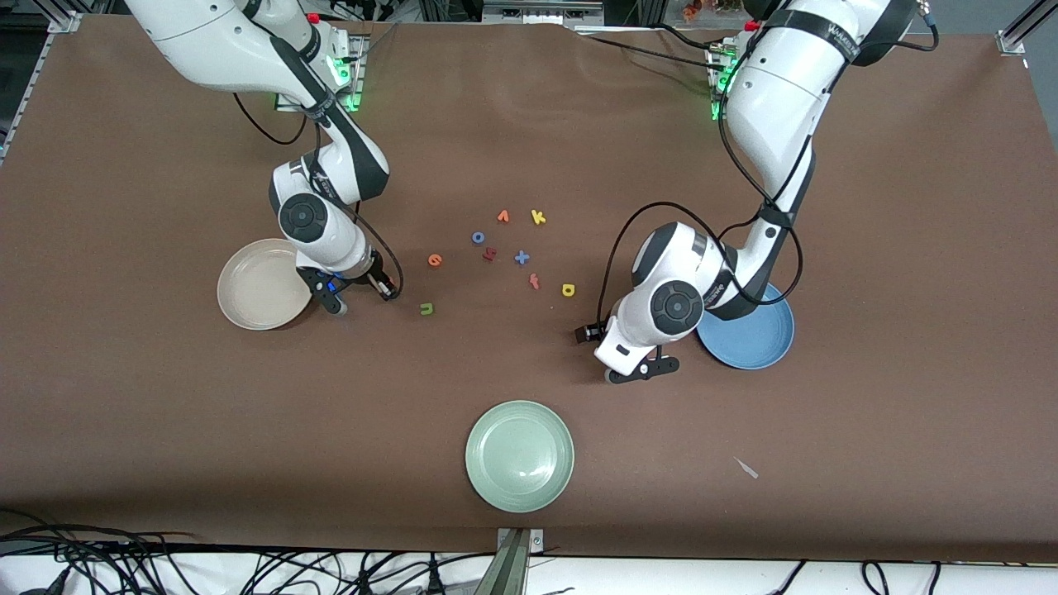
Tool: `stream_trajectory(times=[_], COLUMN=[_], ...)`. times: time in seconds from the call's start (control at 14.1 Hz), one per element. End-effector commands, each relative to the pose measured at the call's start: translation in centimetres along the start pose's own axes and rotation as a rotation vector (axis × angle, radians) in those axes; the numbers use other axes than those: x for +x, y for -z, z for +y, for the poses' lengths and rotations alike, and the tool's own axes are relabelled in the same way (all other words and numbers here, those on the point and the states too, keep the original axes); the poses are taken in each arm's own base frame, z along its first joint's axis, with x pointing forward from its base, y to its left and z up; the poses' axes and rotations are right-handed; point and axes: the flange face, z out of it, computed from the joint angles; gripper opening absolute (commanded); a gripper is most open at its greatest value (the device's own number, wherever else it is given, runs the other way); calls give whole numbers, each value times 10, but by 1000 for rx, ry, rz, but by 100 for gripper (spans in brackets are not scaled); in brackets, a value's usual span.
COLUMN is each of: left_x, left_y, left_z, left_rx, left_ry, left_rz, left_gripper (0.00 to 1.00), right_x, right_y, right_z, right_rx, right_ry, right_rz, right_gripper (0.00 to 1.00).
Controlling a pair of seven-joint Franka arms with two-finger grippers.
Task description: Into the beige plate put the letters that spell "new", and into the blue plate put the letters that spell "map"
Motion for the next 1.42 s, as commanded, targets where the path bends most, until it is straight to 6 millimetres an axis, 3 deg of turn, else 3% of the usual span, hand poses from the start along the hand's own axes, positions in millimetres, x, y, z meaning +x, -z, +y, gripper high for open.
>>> stream_trajectory(times=[0.0, 0.14, 0.35, 0.57, 0.78, 0.99, 1.21, 1.35], left_x=[8, 7, 0, -2, -2, -2, 0, 0], left_y=[-12, -19, -22, -25, -28, -28, -15, 5], left_z=[2, 8, 16, 16, 14, 14, 11, 7], left_rx=[-7, -31, -33, -21, -17, -17, -13, 4], left_ry=[49, 68, 62, 43, 44, 48, 58, 53], left_rz=[8, 40, 44, 45, 41, 41, 35, 14], left_gripper=[79, 78, 71, 53, 36, 10, 9, 10], right_x=[2, 6, 22, 37, 65, 91, 117, 128], right_y=[-7, -2, 35, 79, 108, 117, 105, 93], right_z=[2, -5, -26, -23, 12, 66, 114, 127], right_rx=[-4, 8, -43, -126, -149, -162, -173, -173], right_ry=[9, 16, 55, 179, 330, 479, 576, 610], right_rz=[10, 18, 18, 11, 26, 23, -1, -5], right_gripper=[28, 16, 0, 0, 0, 0, 0, 0])
